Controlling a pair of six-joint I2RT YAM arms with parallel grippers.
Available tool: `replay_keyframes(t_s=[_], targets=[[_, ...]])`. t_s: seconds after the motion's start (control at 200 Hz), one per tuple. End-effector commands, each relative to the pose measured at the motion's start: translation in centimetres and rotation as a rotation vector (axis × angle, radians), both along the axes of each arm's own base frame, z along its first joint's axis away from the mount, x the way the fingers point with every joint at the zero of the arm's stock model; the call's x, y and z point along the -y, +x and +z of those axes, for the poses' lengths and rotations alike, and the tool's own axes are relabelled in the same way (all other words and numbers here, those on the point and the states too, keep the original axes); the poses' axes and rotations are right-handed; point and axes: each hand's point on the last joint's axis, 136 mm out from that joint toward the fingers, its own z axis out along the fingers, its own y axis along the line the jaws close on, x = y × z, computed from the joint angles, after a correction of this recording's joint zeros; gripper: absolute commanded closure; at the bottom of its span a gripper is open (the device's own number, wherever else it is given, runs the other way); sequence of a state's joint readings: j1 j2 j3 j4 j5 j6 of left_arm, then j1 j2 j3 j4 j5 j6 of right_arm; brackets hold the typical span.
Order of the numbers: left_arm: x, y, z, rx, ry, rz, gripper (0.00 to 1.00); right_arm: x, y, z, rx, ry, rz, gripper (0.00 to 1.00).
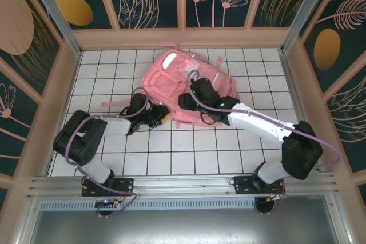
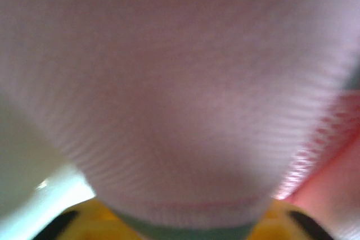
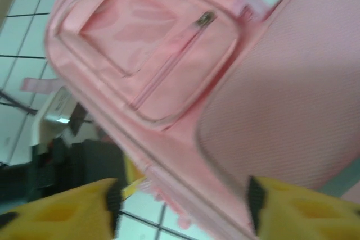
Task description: Pack the student bag
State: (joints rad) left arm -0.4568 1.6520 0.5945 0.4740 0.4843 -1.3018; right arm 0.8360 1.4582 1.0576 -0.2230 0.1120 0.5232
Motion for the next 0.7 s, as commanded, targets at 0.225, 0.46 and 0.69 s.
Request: replay_keyframes(t_s=[0.225, 0.46, 0.69], targets=[[1.4, 2.6, 1.9, 0.07, -0.031, 0.014, 0.97, -3.7, -5.1, -6.0, -0.105, 0.045, 0.03, 0.62], [1.0, 1.9, -0.7, 0.027, 0.034, 0.005, 0.99, -2.3, -5.1, -10.8, -0.167, -0.014, -0.089, 0.69], [0.9, 1.6, -2.0, 0.001, 0.049, 0.003, 1.0, -2.3, -4.7, -13.7, -0.218, -0.045, -0.11, 0.69]])
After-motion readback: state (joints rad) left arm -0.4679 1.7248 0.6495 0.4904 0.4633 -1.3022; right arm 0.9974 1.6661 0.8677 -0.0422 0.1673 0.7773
